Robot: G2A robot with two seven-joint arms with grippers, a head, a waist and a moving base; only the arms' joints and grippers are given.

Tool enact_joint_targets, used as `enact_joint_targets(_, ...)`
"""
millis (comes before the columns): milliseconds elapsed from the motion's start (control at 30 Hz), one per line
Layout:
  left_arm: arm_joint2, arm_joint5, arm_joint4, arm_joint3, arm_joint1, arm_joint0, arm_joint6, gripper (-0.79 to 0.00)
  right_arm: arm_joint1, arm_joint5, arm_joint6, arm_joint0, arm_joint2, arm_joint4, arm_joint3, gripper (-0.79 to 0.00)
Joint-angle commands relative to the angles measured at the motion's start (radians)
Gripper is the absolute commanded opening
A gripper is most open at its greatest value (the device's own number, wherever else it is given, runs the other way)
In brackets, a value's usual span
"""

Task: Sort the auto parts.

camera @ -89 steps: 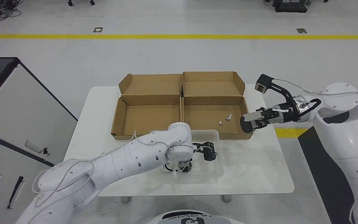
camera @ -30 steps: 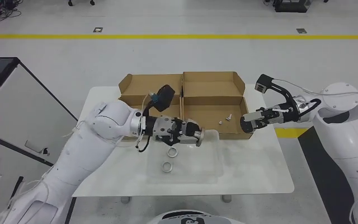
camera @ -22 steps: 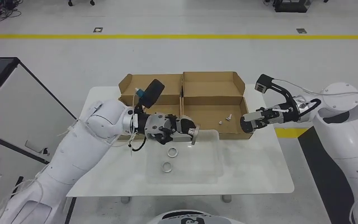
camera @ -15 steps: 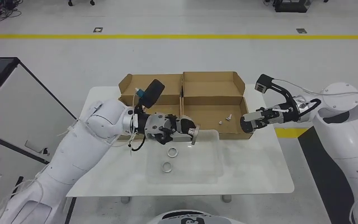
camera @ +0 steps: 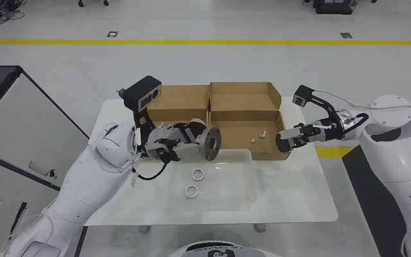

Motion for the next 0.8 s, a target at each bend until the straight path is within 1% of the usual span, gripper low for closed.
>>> enact_joint_targets(0,-0.02,0.0,-0.064,-0.012,-0.012,0.02,-0.024,-0.785,0.0,0.0,0.0,0.0,0.0,0.0,0.0,0.0)
enact_joint_targets(100,-0.068,0.0,-0.17,-0.029,-0.04,0.051,-0.074,-0.785,0.0,0.0,0.0,0.0,0.0,0.0,0.0,0.0)
enact_joint_targets(167,-0.1,0.0,-0.227,-0.034,-0.063,0.071,-0.085,-0.785,0.0,0.0,0.0,0.0,0.0,0.0,0.0,0.0)
enact_joint_targets(300,-0.144,0.0,-0.27,-0.044,-0.108,0.099,-0.085,-0.785,0.0,0.0,0.0,0.0,0.0,0.0,0.0,0.0)
enact_joint_targets(433,-0.171,0.0,-0.232,-0.031,-0.142,0.109,-0.085,-0.785,0.0,0.0,0.0,0.0,0.0,0.0,0.0,0.0)
enact_joint_targets(600,-0.188,0.0,-0.127,-0.007,-0.163,0.113,-0.085,-0.785,0.0,0.0,0.0,0.0,0.0,0.0,0.0,0.0)
enact_joint_targets(767,-0.189,0.0,0.023,0.015,-0.165,0.118,-0.085,-0.785,0.0,0.0,0.0,0.0,0.0,0.0,0.0,0.0)
